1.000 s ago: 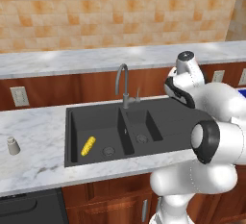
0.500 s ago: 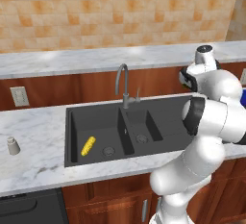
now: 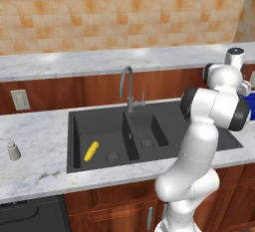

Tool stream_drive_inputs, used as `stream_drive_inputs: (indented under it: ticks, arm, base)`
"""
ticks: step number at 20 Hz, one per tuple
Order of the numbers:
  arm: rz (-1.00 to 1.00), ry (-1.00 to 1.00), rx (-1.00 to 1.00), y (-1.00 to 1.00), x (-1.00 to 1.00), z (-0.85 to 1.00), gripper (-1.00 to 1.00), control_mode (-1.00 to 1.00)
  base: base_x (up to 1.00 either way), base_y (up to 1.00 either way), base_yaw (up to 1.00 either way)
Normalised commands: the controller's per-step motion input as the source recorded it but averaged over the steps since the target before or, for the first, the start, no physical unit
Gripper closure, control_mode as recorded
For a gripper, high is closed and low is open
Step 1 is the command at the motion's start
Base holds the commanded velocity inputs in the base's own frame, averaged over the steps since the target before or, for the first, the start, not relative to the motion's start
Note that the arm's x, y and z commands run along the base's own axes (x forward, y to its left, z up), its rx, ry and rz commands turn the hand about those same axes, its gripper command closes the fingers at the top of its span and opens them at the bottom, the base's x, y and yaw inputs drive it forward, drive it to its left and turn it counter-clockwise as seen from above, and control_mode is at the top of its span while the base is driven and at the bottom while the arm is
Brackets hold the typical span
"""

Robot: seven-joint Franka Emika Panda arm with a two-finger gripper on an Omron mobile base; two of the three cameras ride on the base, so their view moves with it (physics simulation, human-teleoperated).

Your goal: Pick up all produce items and place them in the sink. Turn on the sink faucet to wash them. Then turn the sink off and put them in the tray.

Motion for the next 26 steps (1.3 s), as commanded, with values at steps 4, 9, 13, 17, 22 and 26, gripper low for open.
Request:
stream_drive_inputs:
  ticks: [4, 9, 13, 17, 22, 26]
  arm:
    - [0.00, 0.00, 0.00, -0.62, 0.01, -0.67, 1.00, -1.00]
    - [0.00, 0.00, 0.00, -0.50, 0.06, -0.58, 1.00, -1.00]
    - [0.00, 0.00, 0.00, -0.31, 0.20, -0.34, 1.00, -1.00]
    - [0.00, 0.00, 0.00, -0.13, 0.09, -0.41, 1.00, -1.00]
    - [0.01, 0.00, 0.00, 0.00, 0.04, -0.46, 1.00, -1.00]
    - [0.00, 0.00, -0.02, 0.00, 0.16, -0.34, -1.00, -1.00]
  base:
    - [0.00, 0.00, 0.00]
    - [0.00, 0.00, 0.00]
    - [0.00, 0.00, 0.00]
    - [0.00, 0.00, 0.00]
    - [0.00, 0.00, 0.00]
    - [0.00, 0.00, 0.00]
